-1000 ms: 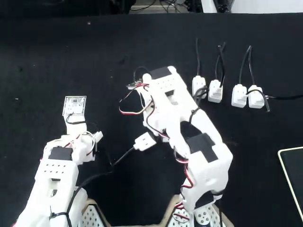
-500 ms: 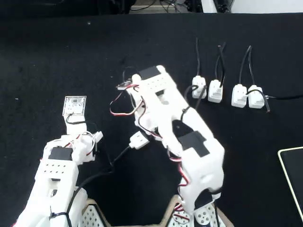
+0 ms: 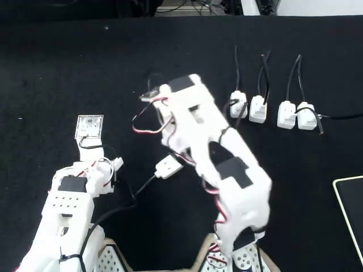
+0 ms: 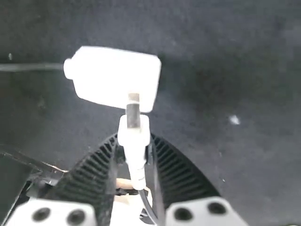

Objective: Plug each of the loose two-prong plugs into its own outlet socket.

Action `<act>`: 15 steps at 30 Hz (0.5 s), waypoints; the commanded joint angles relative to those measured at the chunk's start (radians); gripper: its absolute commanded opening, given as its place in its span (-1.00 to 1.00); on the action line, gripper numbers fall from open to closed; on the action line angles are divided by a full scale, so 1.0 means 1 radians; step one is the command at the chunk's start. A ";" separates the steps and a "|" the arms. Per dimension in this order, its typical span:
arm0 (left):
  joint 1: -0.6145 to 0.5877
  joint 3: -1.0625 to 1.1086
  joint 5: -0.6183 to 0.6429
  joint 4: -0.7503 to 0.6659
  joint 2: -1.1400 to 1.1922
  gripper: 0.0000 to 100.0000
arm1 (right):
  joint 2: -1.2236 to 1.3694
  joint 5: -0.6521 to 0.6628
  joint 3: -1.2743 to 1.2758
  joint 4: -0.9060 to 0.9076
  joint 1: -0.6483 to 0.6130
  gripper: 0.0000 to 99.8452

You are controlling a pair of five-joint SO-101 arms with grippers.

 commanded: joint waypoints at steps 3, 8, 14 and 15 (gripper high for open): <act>0.001 -0.007 -0.003 -0.011 -0.015 -0.83 | -0.375 0.140 0.232 -0.064 0.106 -0.98; 0.001 -0.005 -0.003 -0.011 -0.015 -0.84 | -0.545 0.167 0.522 -0.393 0.252 -0.98; 0.001 -0.005 -0.003 -0.012 -0.015 -0.83 | -0.564 0.273 0.805 -0.652 0.310 -0.98; 0.001 -0.005 -0.003 -0.012 -0.015 -0.83 | -0.564 0.287 0.843 -0.687 0.310 -0.98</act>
